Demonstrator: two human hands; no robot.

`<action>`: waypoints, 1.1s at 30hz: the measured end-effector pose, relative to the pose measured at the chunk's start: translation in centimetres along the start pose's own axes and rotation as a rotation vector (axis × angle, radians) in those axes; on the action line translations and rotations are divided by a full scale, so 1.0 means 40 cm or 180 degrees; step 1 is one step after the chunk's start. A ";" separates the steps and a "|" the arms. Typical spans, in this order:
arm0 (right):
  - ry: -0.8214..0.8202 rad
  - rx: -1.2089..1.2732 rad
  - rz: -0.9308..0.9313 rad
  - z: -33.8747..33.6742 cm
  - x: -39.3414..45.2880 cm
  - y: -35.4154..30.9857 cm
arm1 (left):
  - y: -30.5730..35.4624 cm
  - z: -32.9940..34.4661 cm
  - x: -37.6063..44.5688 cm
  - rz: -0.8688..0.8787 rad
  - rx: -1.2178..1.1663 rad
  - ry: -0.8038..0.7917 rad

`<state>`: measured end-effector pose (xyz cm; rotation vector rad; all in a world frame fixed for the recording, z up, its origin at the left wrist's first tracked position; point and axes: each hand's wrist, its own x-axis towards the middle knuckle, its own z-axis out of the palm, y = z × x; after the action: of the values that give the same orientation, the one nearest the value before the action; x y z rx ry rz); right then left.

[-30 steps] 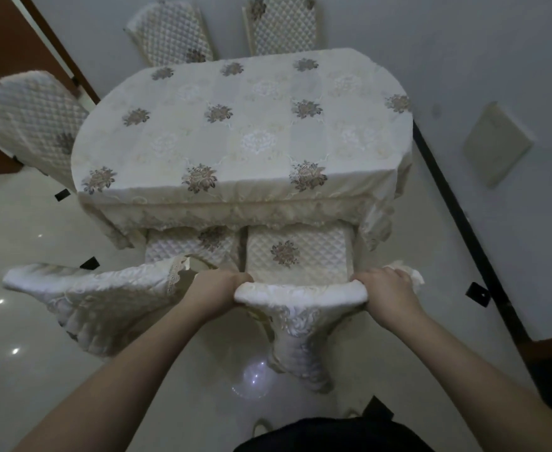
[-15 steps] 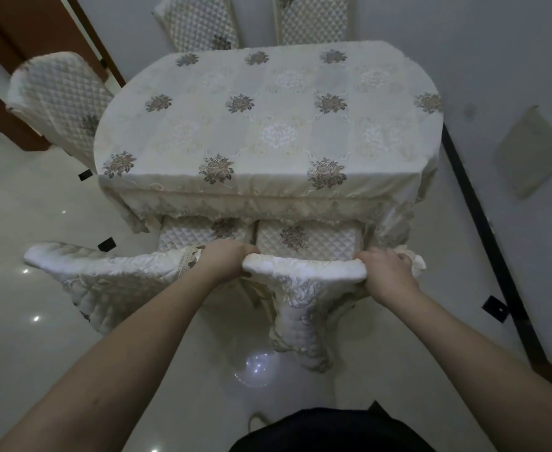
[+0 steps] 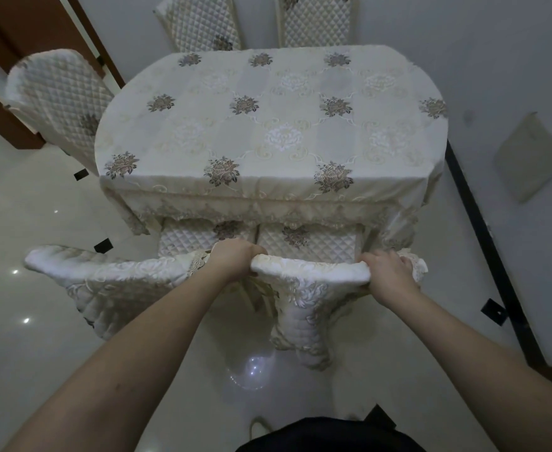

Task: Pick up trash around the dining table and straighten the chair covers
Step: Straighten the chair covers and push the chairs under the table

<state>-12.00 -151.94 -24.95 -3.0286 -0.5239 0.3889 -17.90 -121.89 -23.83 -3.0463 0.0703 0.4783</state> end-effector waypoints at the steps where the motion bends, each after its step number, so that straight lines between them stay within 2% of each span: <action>1: 0.0008 -0.0003 0.0003 0.006 0.001 -0.003 | -0.004 0.006 0.001 0.0019 0.0001 0.0021; 11: -0.0076 -0.0131 -0.0088 0.013 0.017 0.002 | -0.005 0.029 0.002 -0.0001 -0.0101 0.0354; 22: 0.0006 -0.0184 -0.0225 0.025 0.023 0.013 | 0.003 0.045 0.000 -0.0179 -0.0626 0.0542; 27: -0.0083 -0.0044 -0.0282 0.023 0.022 0.018 | 0.010 0.043 -0.009 -0.0271 -0.0667 0.0537; 33: 0.0192 0.0280 -0.0557 0.038 0.014 0.050 | 0.025 0.049 -0.005 -0.0454 -0.0810 0.0406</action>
<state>-11.23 -153.66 -26.73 -2.8711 -0.7395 0.3020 -18.75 -122.76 -25.66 -3.2952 -0.2177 0.3037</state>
